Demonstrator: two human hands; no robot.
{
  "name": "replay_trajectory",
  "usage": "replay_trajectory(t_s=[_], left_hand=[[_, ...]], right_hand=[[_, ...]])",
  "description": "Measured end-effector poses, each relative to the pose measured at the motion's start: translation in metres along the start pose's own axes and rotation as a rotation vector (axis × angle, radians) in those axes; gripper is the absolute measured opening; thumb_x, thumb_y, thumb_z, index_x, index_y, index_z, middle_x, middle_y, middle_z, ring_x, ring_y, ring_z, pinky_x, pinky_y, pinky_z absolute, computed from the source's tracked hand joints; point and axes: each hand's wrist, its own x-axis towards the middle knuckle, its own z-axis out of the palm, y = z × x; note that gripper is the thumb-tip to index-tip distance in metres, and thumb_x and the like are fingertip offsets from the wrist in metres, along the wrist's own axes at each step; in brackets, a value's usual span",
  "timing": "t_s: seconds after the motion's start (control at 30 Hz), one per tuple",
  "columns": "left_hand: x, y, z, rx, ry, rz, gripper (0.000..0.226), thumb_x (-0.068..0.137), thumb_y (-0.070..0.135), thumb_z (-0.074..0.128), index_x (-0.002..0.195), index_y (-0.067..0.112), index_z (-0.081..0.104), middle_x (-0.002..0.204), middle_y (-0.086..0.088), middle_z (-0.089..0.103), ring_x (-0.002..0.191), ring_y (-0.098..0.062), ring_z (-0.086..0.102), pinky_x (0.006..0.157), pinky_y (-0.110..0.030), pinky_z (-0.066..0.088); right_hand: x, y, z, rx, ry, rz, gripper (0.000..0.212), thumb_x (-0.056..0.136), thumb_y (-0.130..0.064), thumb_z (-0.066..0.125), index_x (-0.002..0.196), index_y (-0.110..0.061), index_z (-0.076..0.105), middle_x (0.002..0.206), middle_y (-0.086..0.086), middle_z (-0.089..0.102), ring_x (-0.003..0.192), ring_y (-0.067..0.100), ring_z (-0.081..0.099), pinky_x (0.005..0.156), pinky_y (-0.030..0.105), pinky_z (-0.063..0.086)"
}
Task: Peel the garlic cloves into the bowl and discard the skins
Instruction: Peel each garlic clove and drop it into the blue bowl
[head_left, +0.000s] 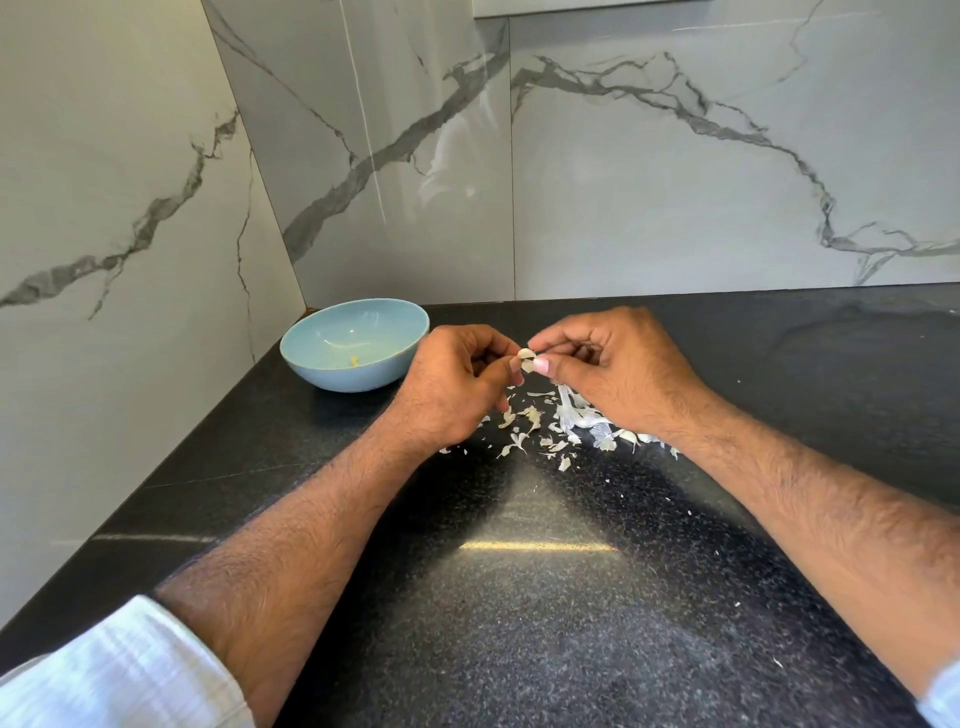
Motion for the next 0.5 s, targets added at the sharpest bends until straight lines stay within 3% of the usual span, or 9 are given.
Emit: replay_trajectory(t_s=[0.17, 0.33, 0.5], left_hand=[[0.000, 0.001, -0.001, 0.023, -0.035, 0.038, 0.007, 0.103, 0.015, 0.071, 0.098, 0.014, 0.076, 0.080, 0.001, 0.079, 0.059, -0.017, 0.074, 0.052, -0.019, 0.051], [0.000, 0.000, -0.002, 0.033, -0.037, 0.040, 0.007, 0.102, 0.016, 0.072, 0.096, 0.016, 0.076, 0.080, 0.002, 0.079, 0.059, -0.016, 0.074, 0.057, -0.025, 0.057], [0.006, -0.010, -0.027, 0.141, 0.107, -0.023, 0.009, 0.101, 0.017, 0.073, 0.094, 0.022, 0.076, 0.079, 0.006, 0.078, 0.058, -0.012, 0.073, 0.060, -0.027, 0.059]], right_hand=[[0.003, 0.005, 0.004, 0.039, 0.043, 0.015, 0.014, 0.088, -0.019, 0.085, 0.100, -0.024, 0.082, 0.078, -0.010, 0.076, 0.067, 0.011, 0.071, 0.062, 0.028, 0.061], [0.001, 0.000, 0.008, 0.050, 0.057, 0.005, 0.009, 0.087, -0.021, 0.086, 0.095, -0.025, 0.083, 0.077, -0.013, 0.076, 0.066, 0.003, 0.069, 0.060, 0.016, 0.055], [0.000, 0.002, 0.007, 0.046, -0.012, 0.077, 0.007, 0.088, -0.017, 0.084, 0.092, -0.023, 0.082, 0.080, -0.009, 0.077, 0.073, 0.015, 0.073, 0.068, 0.029, 0.063]])
